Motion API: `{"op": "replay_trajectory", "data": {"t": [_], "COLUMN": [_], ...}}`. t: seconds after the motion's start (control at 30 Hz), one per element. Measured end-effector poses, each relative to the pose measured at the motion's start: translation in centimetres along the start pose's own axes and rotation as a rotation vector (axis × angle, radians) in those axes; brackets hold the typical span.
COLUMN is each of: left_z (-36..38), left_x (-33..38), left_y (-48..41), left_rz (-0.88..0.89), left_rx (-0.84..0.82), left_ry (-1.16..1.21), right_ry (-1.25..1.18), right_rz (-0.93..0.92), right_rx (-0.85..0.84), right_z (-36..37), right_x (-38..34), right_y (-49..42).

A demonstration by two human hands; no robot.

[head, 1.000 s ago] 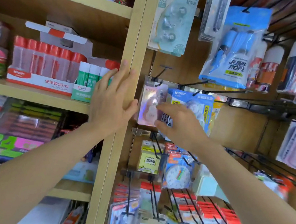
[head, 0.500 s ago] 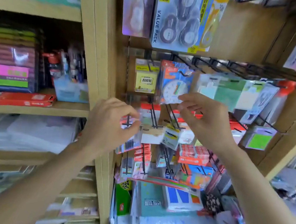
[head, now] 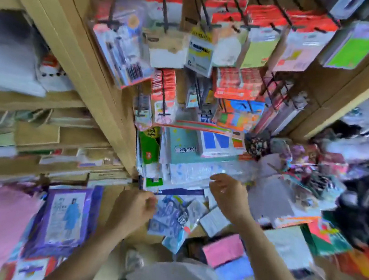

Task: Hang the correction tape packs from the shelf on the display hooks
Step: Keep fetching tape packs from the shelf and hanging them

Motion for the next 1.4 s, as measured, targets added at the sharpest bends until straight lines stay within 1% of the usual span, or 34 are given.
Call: {"op": "replay_trajectory", "data": {"t": [0.1,0.17,0.27,0.43,0.53,0.6,0.7,0.8,0.93,1.07,1.13,1.2,1.3,1.4], "left_z": [6.4,9.5,13.8,20.2,24.3,27.1,31.6,35.8,41.8,46.3,47.9,48.9,48.7,47.7], "left_x": [-3.3,-4.8,-6.6,-8.2,-8.1,-8.1,-8.3,-8.2,-8.7,-9.3,-9.8,-10.3,-10.7,-11.2], "left_y": [2.6,4.2,5.5,6.1,5.2,3.8,0.7,-3.1,-6.3,-7.9,-8.3,-8.8,-9.6,-10.8], "left_rz": [-0.161,-0.224,-0.308,-0.437,-0.417,-0.381,-0.299,-0.177,0.012,0.06,0.055,0.057,0.086,0.081], "left_rx": [-0.191,-0.286,-0.396,-0.532,-0.638,-0.668,-0.657,-0.548,-0.439,-0.37,-0.369,-0.354,-0.291,-0.234], "left_ry": [-0.044,-0.051,-0.072,-0.089,-0.133,-0.147,-0.191,-0.22,-0.293,-0.399,-0.447,-0.501,-0.541,-0.537], "right_ry": [0.064,0.069,0.038,-0.011,-0.05,-0.065,-0.069,-0.012,0.085,0.107,0.057,-0.023,-0.148,-0.279], "right_rz": [0.168,0.264,0.372,0.515,0.594,0.659,0.719,0.73,0.684,0.811,0.839,0.872,0.965,1.062], "right_rx": [-0.203,-0.33,-0.458,-0.41,-0.369,-0.331,-0.287,-0.259,-0.211,-0.109,-0.05,0.051,0.19,0.268], "right_z": [4.1,6.2,8.4,10.2,11.3,12.1,14.1,15.8,18.0,20.1,21.5,22.4,22.9,23.3], "right_x": [6.3,9.9,14.3,20.8,24.7,27.5,32.3,37.0,42.1,46.0,47.3,48.2,49.2,50.0], "right_y": [3.0,5.2,7.7,9.0,8.8,8.5,7.1,4.7,1.0,-1.0,-1.0,-0.5,0.2,0.7]}}
Point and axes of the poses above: each hand's wrist, its own y-axis away from the middle knuckle, its own z-axis out of the palm, x = y × z, the point moved 7 cm from there along -y, towards the middle knuckle, and after that the axes turned 7 degrees about -z, right-handed, at the moved point
